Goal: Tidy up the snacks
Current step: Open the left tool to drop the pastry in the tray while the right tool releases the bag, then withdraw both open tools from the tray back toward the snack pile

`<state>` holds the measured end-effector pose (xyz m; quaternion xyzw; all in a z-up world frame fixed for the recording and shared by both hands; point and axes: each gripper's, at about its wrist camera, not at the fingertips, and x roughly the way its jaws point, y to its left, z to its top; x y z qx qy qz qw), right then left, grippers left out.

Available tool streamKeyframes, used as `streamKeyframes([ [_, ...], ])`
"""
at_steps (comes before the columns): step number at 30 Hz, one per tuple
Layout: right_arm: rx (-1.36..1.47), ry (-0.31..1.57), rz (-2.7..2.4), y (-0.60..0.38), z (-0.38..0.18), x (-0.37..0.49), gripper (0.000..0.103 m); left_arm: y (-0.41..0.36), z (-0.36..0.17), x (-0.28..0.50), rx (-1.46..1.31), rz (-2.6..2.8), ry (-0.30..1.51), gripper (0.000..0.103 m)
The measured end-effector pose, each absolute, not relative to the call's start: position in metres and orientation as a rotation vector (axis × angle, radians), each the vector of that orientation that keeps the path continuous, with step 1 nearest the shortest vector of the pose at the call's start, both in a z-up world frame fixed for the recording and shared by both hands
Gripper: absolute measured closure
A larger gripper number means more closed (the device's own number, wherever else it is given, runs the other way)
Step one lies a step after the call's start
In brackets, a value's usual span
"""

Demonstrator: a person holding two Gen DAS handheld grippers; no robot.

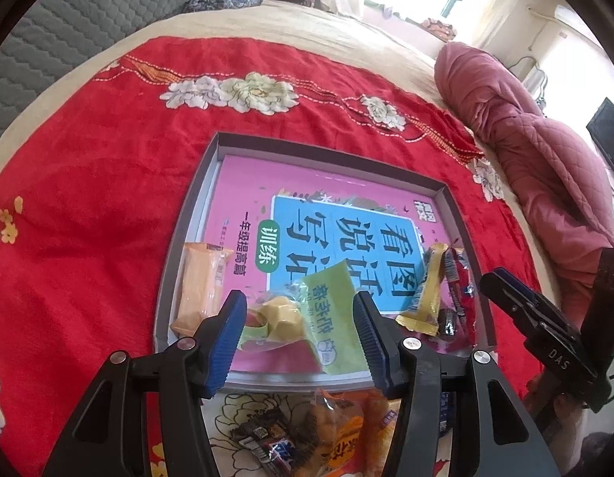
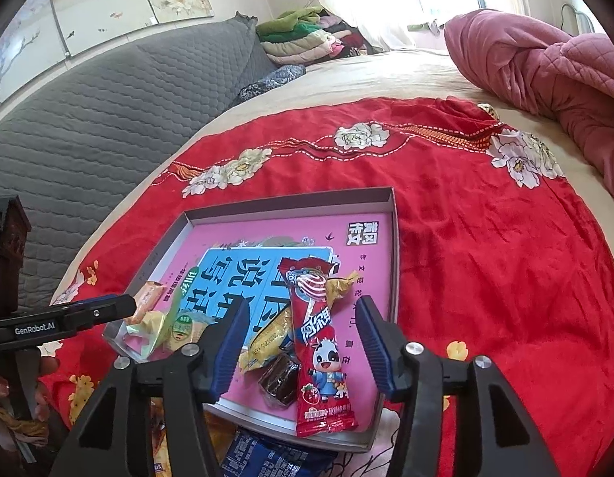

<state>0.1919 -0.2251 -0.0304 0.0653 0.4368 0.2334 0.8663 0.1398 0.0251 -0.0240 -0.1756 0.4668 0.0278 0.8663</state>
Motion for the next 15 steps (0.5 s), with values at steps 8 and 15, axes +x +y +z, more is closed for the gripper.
streamKeyframes([
  [8, 0.148, 0.899, 0.497, -0.228, -0.026, 0.191, 0.042, 0.024, -0.011, 0.134, -0.346, 0.070, 0.966, 0.045],
  [15, 0.126, 0.885, 0.511, -0.223, -0.022, 0.188, 0.041, 0.024, -0.006, 0.128, -0.341, 0.066, 0.963, 0.045],
])
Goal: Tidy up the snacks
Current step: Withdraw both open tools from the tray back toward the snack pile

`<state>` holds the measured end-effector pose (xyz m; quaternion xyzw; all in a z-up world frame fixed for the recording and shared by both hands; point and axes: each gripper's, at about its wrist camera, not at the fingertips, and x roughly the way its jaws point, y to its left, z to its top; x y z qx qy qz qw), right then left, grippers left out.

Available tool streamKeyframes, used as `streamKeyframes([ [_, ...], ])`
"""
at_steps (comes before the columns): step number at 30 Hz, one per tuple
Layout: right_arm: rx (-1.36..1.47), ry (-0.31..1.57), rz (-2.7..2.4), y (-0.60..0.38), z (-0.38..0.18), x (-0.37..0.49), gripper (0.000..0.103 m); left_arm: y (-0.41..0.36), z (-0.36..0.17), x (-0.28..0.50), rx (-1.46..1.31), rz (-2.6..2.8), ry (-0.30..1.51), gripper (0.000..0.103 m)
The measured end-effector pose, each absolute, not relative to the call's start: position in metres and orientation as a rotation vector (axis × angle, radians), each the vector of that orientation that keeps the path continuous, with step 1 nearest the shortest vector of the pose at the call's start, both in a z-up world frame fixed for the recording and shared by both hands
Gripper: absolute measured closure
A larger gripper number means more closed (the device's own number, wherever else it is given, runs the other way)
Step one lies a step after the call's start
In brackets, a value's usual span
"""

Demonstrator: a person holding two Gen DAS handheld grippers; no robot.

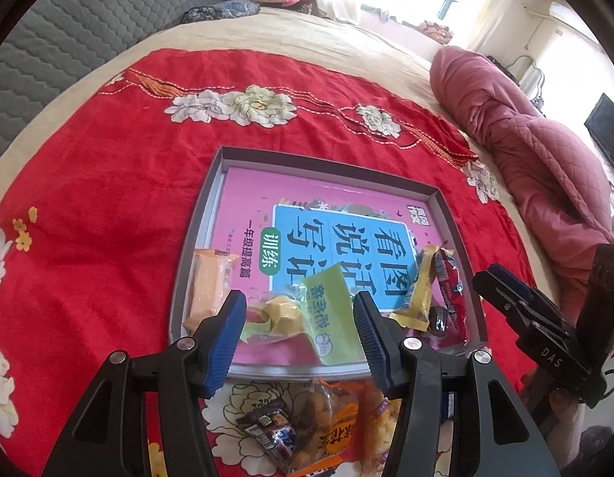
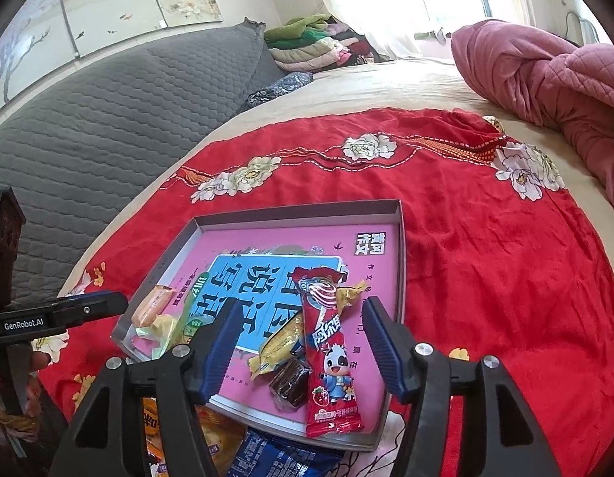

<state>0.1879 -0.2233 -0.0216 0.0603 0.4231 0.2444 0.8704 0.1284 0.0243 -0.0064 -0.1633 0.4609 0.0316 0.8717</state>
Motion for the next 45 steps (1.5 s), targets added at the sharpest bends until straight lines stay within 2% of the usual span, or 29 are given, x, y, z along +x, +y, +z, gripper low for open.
streamKeyframes([
  [21, 0.117, 0.828, 0.546, -0.223, -0.004, 0.169, 0.041, 0.019, 0.004, 0.112, -0.312, 0.059, 0.975, 0.045],
  [24, 0.114, 0.819, 0.551, -0.223, -0.001, 0.163, 0.034, 0.018, 0.003, 0.110, -0.307, 0.052, 0.980, 0.045],
  [45, 0.126, 0.821, 0.551, -0.224, 0.004, 0.135, 0.031, 0.011, -0.003, 0.100, -0.279, 0.012, 1.012, 0.045],
])
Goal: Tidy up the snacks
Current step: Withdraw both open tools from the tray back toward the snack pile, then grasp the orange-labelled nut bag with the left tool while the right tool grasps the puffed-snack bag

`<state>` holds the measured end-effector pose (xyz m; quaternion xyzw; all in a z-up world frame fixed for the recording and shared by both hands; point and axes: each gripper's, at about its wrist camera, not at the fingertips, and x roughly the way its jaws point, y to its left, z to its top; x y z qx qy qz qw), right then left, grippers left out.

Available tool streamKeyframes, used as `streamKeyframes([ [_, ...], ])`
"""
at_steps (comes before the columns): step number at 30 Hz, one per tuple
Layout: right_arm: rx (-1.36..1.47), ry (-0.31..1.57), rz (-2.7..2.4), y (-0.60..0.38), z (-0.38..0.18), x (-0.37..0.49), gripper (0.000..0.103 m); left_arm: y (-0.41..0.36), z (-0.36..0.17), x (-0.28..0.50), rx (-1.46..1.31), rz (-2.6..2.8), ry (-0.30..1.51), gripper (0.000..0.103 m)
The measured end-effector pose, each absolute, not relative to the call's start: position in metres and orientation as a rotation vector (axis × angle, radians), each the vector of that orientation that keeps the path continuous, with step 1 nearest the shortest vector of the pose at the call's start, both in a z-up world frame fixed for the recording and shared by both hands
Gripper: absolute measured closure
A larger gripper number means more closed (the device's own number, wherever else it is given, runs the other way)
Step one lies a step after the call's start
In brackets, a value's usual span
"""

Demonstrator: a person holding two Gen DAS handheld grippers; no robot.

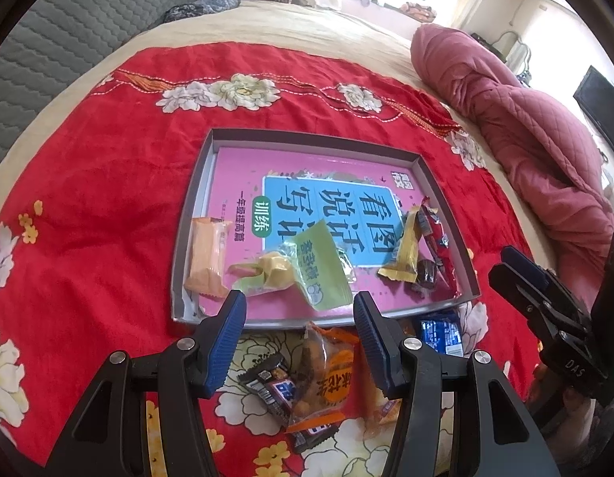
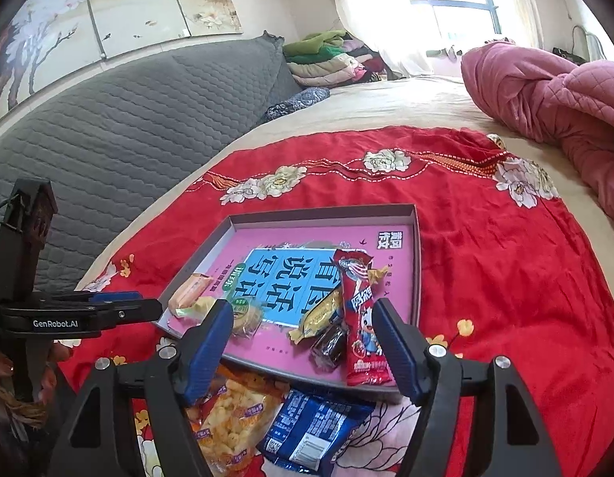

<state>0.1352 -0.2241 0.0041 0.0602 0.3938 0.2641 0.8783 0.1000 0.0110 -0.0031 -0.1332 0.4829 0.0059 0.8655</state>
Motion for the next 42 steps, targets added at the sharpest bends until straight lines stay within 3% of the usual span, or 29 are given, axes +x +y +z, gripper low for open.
streamKeyframes([
  [42, -0.026, 0.903, 0.574, -0.186, -0.004, 0.074, 0.030, 0.013, -0.018, 0.079, -0.267, -0.046, 1.084, 0.045],
])
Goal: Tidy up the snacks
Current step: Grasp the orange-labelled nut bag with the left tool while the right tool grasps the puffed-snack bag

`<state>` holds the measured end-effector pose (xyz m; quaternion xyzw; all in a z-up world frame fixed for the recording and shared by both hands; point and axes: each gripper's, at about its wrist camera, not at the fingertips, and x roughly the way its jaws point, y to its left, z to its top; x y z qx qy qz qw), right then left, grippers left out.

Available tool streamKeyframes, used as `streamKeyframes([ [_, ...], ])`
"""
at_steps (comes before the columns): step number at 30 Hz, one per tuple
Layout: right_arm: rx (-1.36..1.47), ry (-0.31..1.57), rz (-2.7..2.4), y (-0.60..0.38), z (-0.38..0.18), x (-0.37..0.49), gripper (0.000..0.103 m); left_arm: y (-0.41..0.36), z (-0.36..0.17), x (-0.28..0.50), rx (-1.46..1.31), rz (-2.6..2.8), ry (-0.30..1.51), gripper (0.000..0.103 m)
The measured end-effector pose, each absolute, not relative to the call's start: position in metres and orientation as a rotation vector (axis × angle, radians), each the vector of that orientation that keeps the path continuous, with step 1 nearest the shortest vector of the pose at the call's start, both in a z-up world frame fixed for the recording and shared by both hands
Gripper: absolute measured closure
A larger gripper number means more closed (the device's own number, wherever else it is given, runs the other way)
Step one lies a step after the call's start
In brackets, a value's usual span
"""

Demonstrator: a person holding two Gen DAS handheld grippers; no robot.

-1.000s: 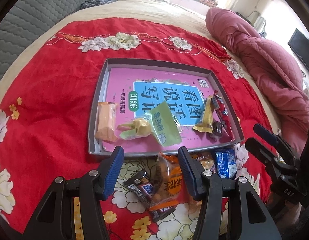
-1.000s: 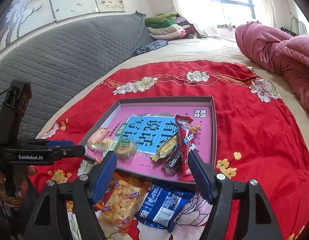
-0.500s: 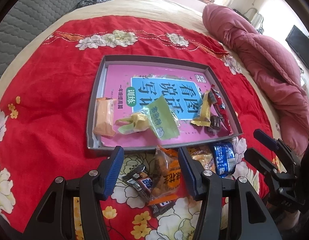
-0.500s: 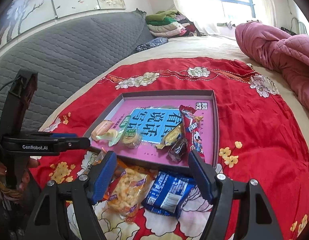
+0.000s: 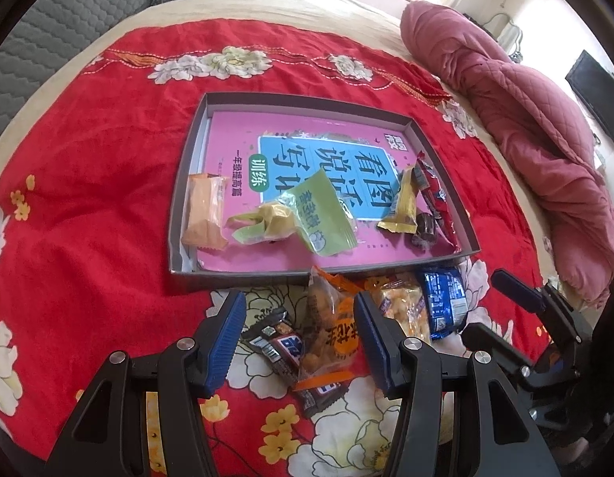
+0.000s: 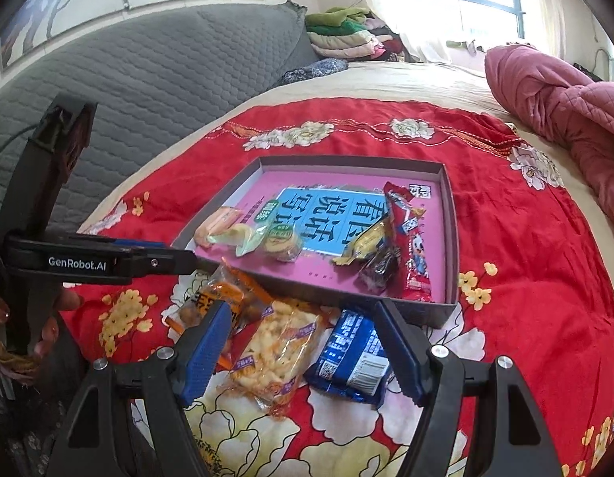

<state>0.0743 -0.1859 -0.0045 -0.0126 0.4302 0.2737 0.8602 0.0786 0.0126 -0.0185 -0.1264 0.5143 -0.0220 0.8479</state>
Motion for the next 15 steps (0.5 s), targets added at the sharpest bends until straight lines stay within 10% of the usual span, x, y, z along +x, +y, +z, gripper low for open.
streamKeyframes([
  [15, -0.105, 0.975, 0.602, -0.163, -0.020, 0.060, 0.030, 0.001, -0.036, 0.076, -0.257, -0.078, 1.144, 0.045],
])
